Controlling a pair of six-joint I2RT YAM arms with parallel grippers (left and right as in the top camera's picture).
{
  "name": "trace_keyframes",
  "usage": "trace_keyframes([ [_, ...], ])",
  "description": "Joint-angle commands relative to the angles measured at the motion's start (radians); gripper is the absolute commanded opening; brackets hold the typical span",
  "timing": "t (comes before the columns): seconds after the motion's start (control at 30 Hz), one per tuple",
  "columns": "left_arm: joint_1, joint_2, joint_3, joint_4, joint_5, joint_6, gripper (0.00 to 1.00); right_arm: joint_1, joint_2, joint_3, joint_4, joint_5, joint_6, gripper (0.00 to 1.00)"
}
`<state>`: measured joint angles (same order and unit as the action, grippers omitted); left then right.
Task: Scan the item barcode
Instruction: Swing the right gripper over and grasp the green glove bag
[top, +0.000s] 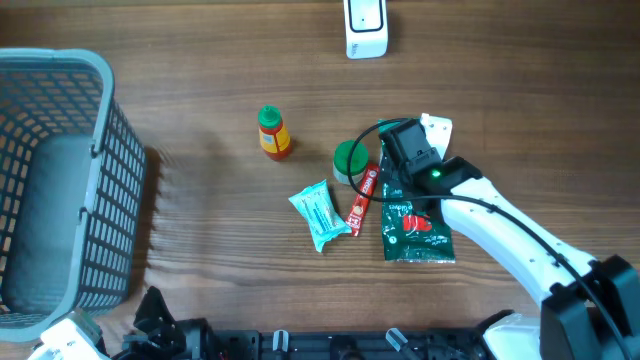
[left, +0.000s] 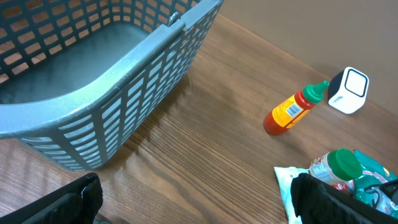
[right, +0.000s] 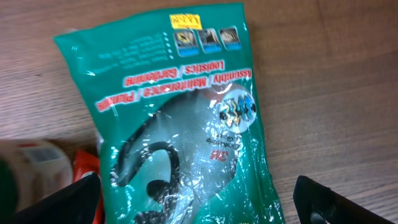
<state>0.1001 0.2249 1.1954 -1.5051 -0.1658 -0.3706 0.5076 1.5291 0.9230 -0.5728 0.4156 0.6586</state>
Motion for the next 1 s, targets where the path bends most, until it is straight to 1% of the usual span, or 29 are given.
trace_keyframes([
  [0.0,0.007,-0.009,0.003,0.000,0.008,0.019,1.00,0.006,0.061,0.012,0.000,0.019,0.048,1.00],
  [0.13,0.007,-0.009,0.003,0.000,0.008,0.019,1.00,0.038,0.082,0.012,0.006,-0.007,-0.012,1.00],
  [0.23,0.007,-0.009,0.003,0.000,0.008,0.019,1.00,0.056,0.086,0.012,0.043,-0.068,-0.108,1.00],
  [0.33,0.007,-0.009,0.003,0.000,0.008,0.019,1.00,0.056,0.111,0.012,0.071,-0.098,-0.119,1.00],
  [0.37,0.007,-0.009,0.003,0.000,0.008,0.019,1.00,0.056,0.124,0.012,0.087,-0.154,-0.162,0.99],
  [0.43,0.007,-0.009,0.003,0.000,0.008,0.020,1.00,0.056,0.151,0.012,0.089,-0.158,-0.167,1.00],
  [0.53,0.007,-0.009,0.003,0.000,0.009,0.019,1.00,0.056,0.184,0.012,0.077,-0.154,-0.181,0.94],
  [0.57,0.007,-0.009,0.003,0.000,0.008,0.019,1.00,0.056,0.190,0.012,0.063,-0.134,-0.180,0.89],
  [0.67,0.007,-0.009,0.003,0.000,0.008,0.019,1.00,0.056,0.190,0.012,0.026,-0.061,-0.177,0.77],
  [0.7,0.007,-0.009,0.003,0.000,0.008,0.019,1.00,0.056,0.190,0.012,0.013,-0.045,-0.177,0.70],
  [0.73,0.007,-0.009,0.003,0.000,0.008,0.019,1.00,0.056,0.190,0.012,0.011,-0.046,-0.175,0.59],
  [0.77,0.007,-0.009,0.003,0.000,0.008,0.019,1.00,0.056,0.190,0.012,0.012,-0.045,-0.158,0.54],
  [0.8,0.007,-0.009,0.003,0.000,0.008,0.019,1.00,0.056,0.190,0.012,0.018,-0.046,-0.146,0.44],
  [0.83,0.007,-0.009,0.003,0.000,0.008,0.019,1.00,0.056,0.190,0.012,0.023,-0.047,-0.135,0.37],
  [0.87,0.007,-0.009,0.003,0.000,0.008,0.019,1.00,0.056,0.190,0.012,0.028,-0.050,-0.136,0.26],
  [0.93,0.007,-0.009,0.003,0.000,0.009,0.019,1.00,0.056,0.190,0.012,0.031,-0.055,-0.136,0.06],
  [0.97,0.007,-0.009,0.003,0.000,0.008,0.019,1.00,0.055,0.189,0.013,0.035,-0.075,-0.137,0.04],
])
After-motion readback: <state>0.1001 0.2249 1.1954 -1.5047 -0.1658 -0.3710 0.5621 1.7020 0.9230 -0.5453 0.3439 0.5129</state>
